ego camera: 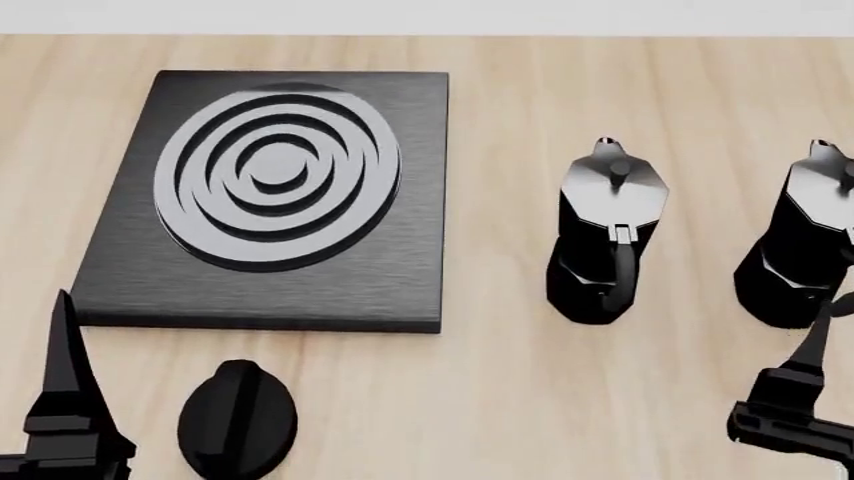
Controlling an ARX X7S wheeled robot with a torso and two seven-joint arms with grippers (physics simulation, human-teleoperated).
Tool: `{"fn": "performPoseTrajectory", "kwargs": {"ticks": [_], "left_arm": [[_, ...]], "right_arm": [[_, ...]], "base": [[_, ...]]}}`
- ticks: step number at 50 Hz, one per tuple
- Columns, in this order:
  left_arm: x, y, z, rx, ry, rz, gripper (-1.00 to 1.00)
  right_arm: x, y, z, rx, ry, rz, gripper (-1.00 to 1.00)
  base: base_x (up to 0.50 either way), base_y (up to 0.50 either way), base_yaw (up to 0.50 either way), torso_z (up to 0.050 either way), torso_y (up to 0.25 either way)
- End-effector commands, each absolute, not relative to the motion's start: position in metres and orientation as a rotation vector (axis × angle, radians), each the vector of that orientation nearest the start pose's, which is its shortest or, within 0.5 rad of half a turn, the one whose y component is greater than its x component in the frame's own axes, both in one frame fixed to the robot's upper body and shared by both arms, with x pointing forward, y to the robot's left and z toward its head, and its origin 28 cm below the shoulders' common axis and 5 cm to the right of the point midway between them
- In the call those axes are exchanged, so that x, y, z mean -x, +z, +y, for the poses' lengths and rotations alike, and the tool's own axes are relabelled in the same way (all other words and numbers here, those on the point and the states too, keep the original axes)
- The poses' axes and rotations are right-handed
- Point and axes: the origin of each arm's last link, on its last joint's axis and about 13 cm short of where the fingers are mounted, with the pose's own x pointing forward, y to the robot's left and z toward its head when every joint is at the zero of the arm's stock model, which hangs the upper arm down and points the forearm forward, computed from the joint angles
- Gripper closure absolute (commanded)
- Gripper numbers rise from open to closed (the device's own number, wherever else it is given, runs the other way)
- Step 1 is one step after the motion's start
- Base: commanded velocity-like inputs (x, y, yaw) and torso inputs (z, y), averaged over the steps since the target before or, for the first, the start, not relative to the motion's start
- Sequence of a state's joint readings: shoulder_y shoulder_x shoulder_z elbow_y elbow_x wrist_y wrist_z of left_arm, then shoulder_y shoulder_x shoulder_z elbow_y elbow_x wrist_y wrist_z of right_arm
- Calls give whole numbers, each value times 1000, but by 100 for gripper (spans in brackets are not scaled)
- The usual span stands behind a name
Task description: Put the right moka pot on the stove.
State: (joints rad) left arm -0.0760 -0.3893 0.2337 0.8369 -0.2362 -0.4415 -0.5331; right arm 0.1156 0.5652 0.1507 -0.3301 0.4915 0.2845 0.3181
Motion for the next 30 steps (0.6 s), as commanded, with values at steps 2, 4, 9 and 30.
{"fn": "performPoseTrajectory", "kwargs": {"ticks": [2,4,9,30], "left_arm": [[-179,157,206,-58,106,-394,-100],[-179,156,206,-61,105,-394,-100],[-179,157,206,-62,101,-394,-100],[-179,157,206,-61,106,-395,-100]], "right_arm": [[-244,133,-231,26,-279,-165,-100],[-248,134,-232,8,-271,-158,-100],[-255,137,-237,-11,-262,-147,-100],[-274,138,-245,40,-253,-95,-100]], "base": [[0,0,0,0,0],[0,0,0,0,0],[0,0,0,0,0],[0,0,0,0,0]]}}
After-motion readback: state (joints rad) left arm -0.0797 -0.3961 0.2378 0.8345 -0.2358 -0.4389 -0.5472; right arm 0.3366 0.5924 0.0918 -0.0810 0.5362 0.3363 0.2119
